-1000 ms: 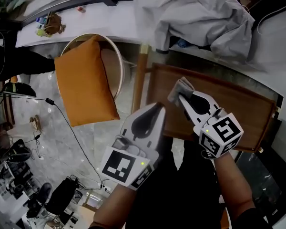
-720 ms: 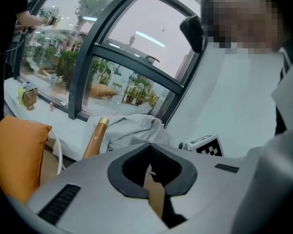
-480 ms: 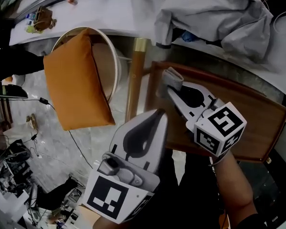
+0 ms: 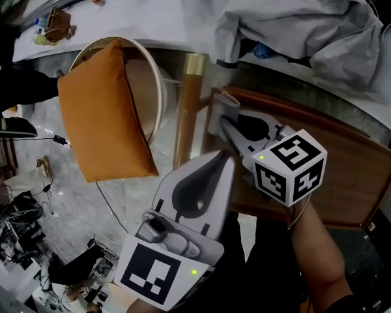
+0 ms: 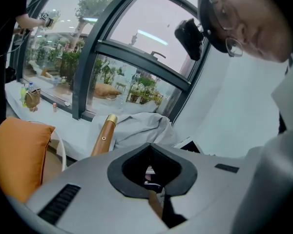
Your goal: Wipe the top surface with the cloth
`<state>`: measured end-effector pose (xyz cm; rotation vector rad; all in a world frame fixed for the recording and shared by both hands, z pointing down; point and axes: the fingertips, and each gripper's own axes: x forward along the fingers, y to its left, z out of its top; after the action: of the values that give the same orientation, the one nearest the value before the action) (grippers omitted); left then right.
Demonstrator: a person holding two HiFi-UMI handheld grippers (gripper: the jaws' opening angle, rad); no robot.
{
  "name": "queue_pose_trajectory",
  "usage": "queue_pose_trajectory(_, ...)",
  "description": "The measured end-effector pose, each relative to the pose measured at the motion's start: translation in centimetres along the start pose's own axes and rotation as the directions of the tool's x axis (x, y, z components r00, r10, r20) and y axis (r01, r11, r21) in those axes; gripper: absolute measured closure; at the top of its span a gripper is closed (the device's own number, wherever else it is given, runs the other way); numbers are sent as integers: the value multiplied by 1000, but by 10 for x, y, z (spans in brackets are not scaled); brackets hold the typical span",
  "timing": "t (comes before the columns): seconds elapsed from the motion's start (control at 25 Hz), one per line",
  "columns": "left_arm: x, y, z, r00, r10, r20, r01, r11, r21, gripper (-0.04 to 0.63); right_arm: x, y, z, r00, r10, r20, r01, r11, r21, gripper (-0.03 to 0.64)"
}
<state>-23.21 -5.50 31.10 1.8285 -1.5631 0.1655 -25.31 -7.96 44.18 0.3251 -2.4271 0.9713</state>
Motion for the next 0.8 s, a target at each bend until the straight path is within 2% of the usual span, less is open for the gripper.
queue_pose_trajectory(0.32,2,2,-2,1000,-6,-9,6,1000,12,583,10,-19,-17,987,-127,-95,129,992,8,580)
queue_pose_trajectory(0.8,17,-15,-11,999,-35,-35,35,999,15,583,-9,-40,-24,973,-187,-136,188,982,-4,580)
